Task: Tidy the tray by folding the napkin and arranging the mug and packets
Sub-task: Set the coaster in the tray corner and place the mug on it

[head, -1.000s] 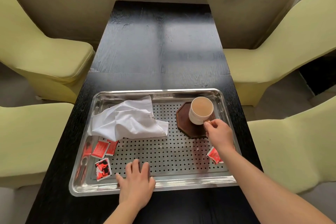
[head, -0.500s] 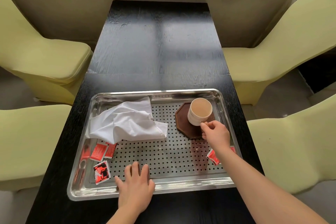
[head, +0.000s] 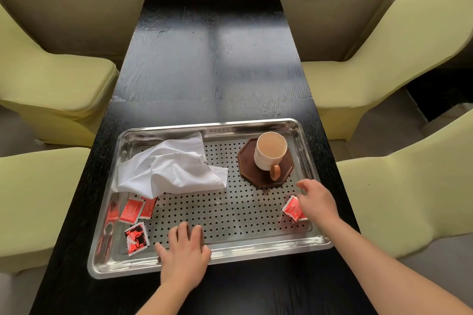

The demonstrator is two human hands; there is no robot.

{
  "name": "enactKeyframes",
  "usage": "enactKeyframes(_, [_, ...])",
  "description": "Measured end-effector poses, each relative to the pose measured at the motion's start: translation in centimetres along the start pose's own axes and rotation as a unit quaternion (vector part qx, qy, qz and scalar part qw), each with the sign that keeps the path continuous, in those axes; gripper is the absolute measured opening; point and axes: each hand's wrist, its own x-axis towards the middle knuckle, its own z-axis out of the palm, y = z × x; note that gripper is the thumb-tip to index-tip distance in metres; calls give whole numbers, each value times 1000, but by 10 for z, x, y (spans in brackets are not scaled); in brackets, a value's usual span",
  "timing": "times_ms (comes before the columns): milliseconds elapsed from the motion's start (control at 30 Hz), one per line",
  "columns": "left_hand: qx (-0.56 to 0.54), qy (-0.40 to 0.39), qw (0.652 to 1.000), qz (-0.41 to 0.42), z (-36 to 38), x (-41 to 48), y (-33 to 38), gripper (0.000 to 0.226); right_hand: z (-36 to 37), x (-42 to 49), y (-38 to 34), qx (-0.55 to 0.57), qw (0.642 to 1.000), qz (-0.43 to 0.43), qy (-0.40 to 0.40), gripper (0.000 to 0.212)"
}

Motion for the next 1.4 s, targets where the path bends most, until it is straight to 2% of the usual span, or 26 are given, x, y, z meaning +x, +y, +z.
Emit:
enactKeyframes(67, [0,3,1000,1,-1,-1,1,37,-2,-2,3,-98,993,-56,-24,39])
enactKeyframes(167, [-1,2,1000,0,-2,-1,1,39,3,-6,5,-241,959,-128,-69,50])
enactKeyframes(300, [-6,2,1000,1,-2,-2,2,40,13,-8,5,-309,937,-129,-98,59])
enactKeyframes(600, [-12,7,1000,5,-2,-6,2,40,27,-14,10,-278,951,-112,-73,56])
enactKeyframes(833, [-52,5,999,3,-8,-5,-2,43,28,-14,5,-283,948,-126,-69,51])
enactKeyframes(967, [-115,73,991,-10,-31,11,-5,50,29,-16,-3,-268,954,-131,-43,43])
enactKeyframes(1067, [-111,150,982,-43,-59,36,-9,54,34,-18,-11,-254,954,-154,-43,39])
enactKeyframes(1133, [-93,171,979,-60,-74,53,-12,54,38,-20,-18,-254,952,-163,-59,40])
enactKeyframes(1200, [-97,154,981,-73,-83,70,-16,51,42,-22,-24,-257,950,-166,-68,39])
enactKeyframes(1333, [-161,48,981,-101,-95,97,-24,54,49,-25,-29,-274,942,-176,-80,36])
enactKeyframes(1400, [-153,52,982,-95,-99,100,-25,60,51,-26,-29,-279,940,-181,-81,35])
